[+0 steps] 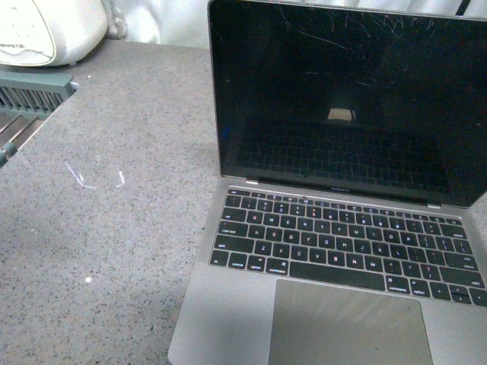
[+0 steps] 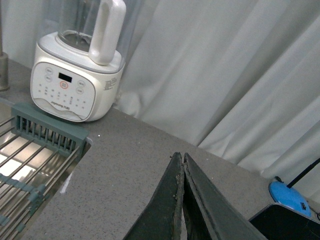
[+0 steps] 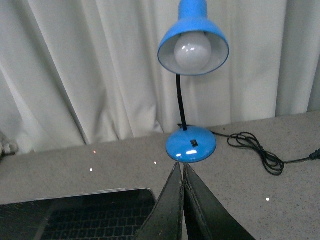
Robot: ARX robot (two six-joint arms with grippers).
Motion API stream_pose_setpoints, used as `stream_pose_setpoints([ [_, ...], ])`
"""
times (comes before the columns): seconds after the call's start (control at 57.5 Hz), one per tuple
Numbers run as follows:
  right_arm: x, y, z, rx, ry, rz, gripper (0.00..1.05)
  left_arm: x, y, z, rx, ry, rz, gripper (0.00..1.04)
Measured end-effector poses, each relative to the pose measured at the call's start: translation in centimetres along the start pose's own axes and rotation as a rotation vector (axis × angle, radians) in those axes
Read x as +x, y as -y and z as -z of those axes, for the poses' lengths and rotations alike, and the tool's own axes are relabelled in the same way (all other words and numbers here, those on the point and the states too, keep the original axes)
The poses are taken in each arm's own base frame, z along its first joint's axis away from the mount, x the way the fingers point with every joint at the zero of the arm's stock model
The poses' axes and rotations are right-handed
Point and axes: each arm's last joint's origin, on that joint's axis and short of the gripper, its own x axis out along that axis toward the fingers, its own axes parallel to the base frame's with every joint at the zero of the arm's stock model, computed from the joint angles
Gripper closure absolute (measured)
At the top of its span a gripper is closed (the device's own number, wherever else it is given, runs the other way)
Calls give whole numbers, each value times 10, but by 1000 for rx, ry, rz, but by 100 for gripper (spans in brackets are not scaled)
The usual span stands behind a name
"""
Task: Close laptop
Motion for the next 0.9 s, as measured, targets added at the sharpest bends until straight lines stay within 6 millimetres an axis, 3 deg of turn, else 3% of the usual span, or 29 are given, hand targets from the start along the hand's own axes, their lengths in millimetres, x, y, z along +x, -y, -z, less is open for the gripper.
stream_pose_setpoints([
  [0.191, 50, 8, -15, -128, -94, -45, 104, 42, 13, -9, 62, -36, 61, 101],
  [0.504, 109, 5, -30, -277, -208, -163, 104, 105, 25, -23, 126, -81, 98, 101],
  [0.643, 129, 0, -26, -305, -273, -224, 104, 128, 38, -17, 168, -122, 148, 101],
  [0.904, 156, -19, -13, -386, -329, -330, 104, 153, 69, -8, 240, -158, 248, 101],
])
